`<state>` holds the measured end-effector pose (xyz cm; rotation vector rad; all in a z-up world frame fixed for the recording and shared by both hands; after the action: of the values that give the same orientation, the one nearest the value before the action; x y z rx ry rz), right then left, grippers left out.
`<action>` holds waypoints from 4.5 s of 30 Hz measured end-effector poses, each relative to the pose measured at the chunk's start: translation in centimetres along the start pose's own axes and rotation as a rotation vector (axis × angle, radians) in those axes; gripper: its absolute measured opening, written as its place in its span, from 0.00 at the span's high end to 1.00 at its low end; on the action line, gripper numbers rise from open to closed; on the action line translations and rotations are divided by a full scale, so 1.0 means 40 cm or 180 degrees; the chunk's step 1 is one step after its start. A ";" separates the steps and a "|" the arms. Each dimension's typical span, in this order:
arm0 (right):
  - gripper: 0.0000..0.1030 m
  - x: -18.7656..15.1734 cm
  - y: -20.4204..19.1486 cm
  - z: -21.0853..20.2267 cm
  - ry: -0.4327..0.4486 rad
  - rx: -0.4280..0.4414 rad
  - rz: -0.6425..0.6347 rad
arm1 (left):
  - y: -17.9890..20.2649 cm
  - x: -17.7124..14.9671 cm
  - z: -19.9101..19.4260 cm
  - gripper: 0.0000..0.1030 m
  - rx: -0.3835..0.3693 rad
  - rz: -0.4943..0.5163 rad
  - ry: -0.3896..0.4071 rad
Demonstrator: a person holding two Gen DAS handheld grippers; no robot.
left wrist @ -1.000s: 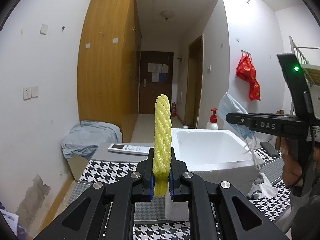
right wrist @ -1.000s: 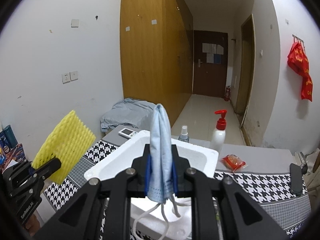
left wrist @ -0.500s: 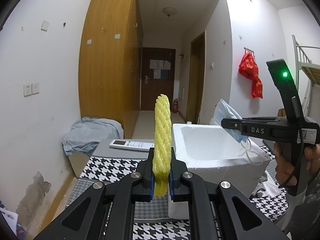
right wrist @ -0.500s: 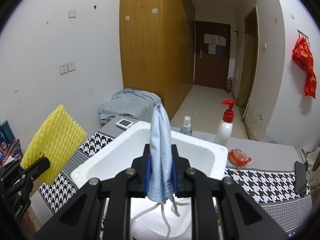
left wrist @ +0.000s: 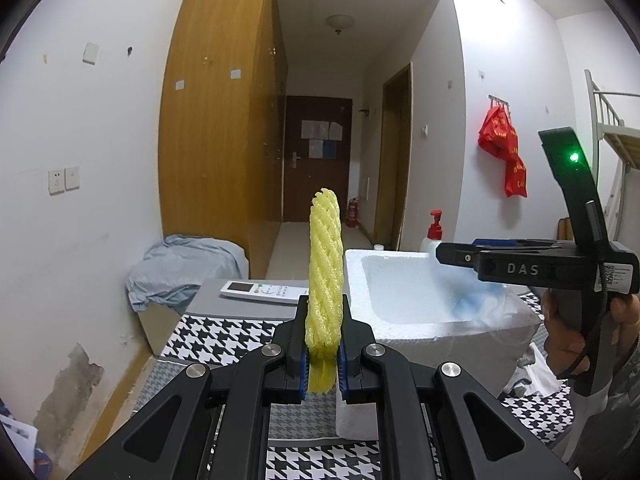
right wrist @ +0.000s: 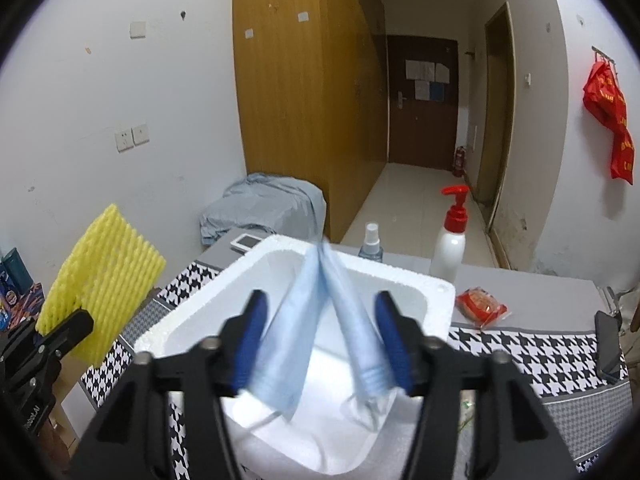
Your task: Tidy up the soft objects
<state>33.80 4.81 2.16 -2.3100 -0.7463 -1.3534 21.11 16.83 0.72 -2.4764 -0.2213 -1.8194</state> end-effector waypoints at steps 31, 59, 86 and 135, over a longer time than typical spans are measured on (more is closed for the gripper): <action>0.18 0.011 0.056 -0.141 0.0492 -0.0190 -0.0079 | 0.111 0.063 0.049 0.89 -0.0327 0.0166 0.0022; 0.06 -0.055 0.181 -0.253 0.0708 -0.0431 0.0126 | 0.229 0.055 0.154 0.89 -0.0503 0.0268 -0.0242; 0.06 -0.096 0.278 -0.295 0.0783 -0.0557 0.0320 | 0.245 0.072 0.156 0.06 -0.0391 0.0180 -0.0158; 0.00 -0.221 0.242 -0.496 0.1045 -0.0966 0.0228 | 0.277 0.033 -0.132 0.01 -0.0604 0.0163 0.0488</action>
<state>22.45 -16.03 3.46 -2.2162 -0.3724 -1.8582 18.20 5.29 3.96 -2.4166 0.0238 -2.0854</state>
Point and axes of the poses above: each gripper's, at about its wrist camera, not at the fingertips, and z roughly the way its jaws point, y to its right, x to its top, the point moved 9 cm from there along z, roughly the way its jaws point, and after that the axes turned 1 degree about x, right-handed, at the moved point
